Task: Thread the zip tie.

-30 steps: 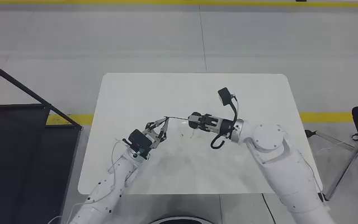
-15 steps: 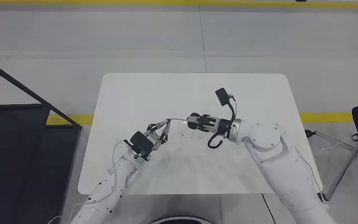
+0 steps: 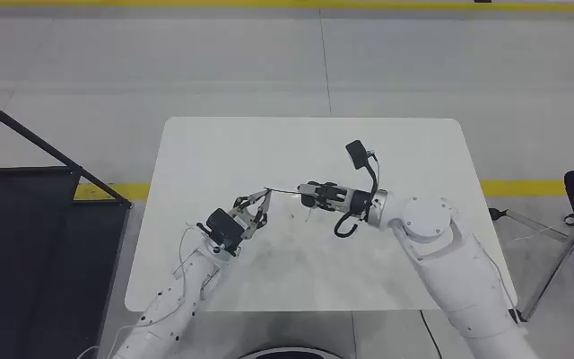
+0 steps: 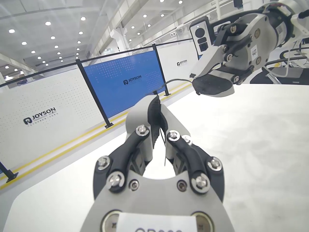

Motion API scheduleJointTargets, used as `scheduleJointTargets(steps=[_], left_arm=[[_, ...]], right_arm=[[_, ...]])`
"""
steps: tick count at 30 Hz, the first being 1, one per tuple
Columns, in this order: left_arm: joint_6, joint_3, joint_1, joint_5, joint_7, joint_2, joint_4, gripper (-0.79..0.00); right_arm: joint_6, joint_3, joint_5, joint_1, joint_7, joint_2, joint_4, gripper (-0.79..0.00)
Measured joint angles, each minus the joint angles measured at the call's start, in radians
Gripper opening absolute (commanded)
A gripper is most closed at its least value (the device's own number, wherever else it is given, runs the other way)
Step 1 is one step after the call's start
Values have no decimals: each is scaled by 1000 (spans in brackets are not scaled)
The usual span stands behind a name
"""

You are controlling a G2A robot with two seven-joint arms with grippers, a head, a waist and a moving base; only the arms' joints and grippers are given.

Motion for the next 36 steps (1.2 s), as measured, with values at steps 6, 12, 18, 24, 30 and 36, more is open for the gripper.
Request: scheduleJointTargets(steps=[6, 12, 18, 24, 30, 36], left_arm=[[2, -1, -2, -4, -6, -2, 0, -785], [7, -4, -3, -15, -9, -5, 0, -785], [9, -9, -3, -24, -10, -6, 1, -785], [8, -9, -6, -23, -11, -8, 4, -785], [30, -2, -10, -17, -24, -13, 9, -785], [74, 14, -16, -11, -39, -21, 15, -785]], right_arm=[[-13, 7, 13, -3, 8, 0, 2, -526], [-4, 8, 22, 3, 13, -1, 11, -459], [4, 7, 30, 11, 9, -3, 20, -413], [-31, 12, 47, -1, 2, -4, 10, -425], [-90, 32, 62, -42, -8, 0, -21, -431], [-108, 41, 47, -76, -15, 4, -56, -425]])
